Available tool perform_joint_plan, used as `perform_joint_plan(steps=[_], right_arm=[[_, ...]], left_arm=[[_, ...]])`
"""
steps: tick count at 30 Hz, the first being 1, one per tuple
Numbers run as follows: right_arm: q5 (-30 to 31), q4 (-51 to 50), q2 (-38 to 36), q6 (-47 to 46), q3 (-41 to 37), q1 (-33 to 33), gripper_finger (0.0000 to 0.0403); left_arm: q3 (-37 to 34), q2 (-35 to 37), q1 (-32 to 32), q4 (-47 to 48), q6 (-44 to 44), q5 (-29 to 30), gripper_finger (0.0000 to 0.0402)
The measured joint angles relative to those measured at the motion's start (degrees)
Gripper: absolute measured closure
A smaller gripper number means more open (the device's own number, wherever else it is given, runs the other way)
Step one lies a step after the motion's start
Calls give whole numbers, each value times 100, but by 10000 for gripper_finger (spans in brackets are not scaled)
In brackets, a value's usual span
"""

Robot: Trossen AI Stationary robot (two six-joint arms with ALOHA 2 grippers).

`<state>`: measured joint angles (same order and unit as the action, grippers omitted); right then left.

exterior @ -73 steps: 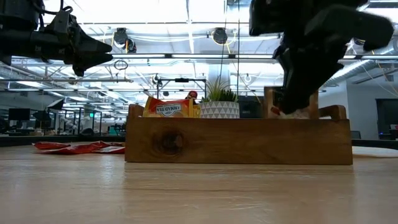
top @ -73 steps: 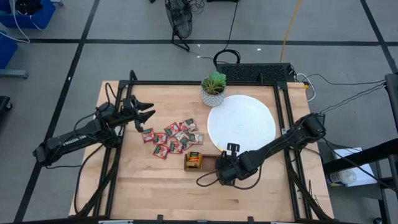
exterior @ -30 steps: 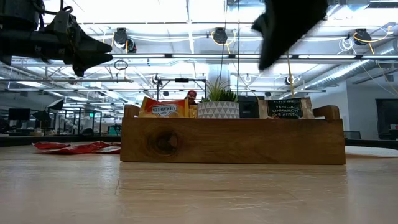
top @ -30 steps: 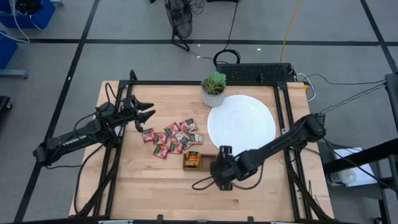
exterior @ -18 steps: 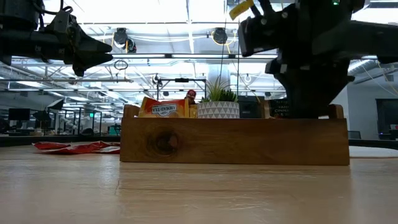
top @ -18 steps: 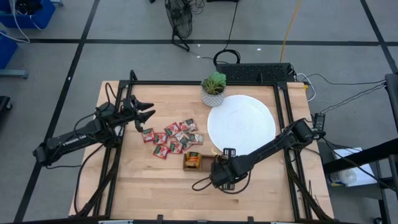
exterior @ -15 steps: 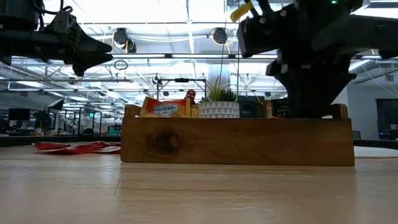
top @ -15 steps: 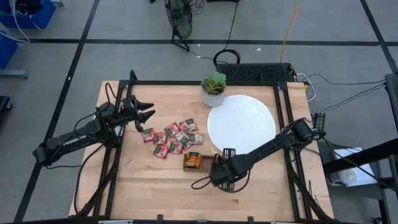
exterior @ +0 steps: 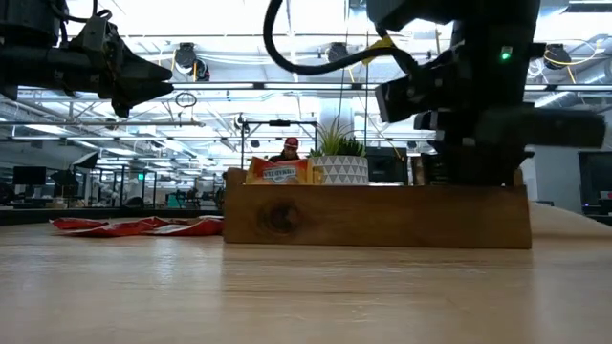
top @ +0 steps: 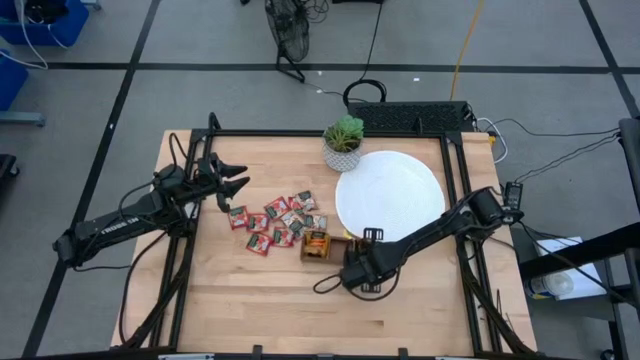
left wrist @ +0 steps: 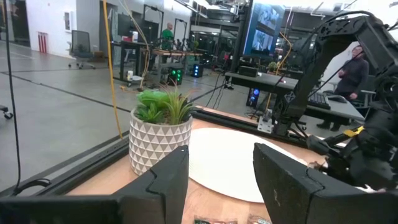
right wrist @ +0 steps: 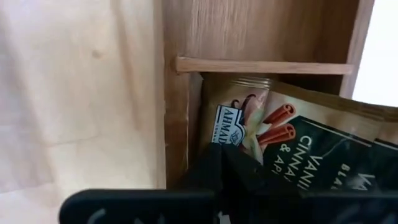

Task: Pick & Place Tea
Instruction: Put the light brown tea bag into the right section of the wooden organizer, then adjust the wooden organizer

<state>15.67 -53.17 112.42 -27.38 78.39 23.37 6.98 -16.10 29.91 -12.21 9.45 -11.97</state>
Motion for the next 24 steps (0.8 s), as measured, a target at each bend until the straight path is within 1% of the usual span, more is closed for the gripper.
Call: perform_joint_plan(steps=[10,16,24], right_arm=[[1117,77,24,240,53,234,403],[1136,155,-17,258,53,260,403],[1227,232,-350,268,257,260,403]], left_arm=[[0,-2,0,-2,-2,0,220],[0,0,0,-2,-2,0,220],[0,-2,0,6,0,0,220]])
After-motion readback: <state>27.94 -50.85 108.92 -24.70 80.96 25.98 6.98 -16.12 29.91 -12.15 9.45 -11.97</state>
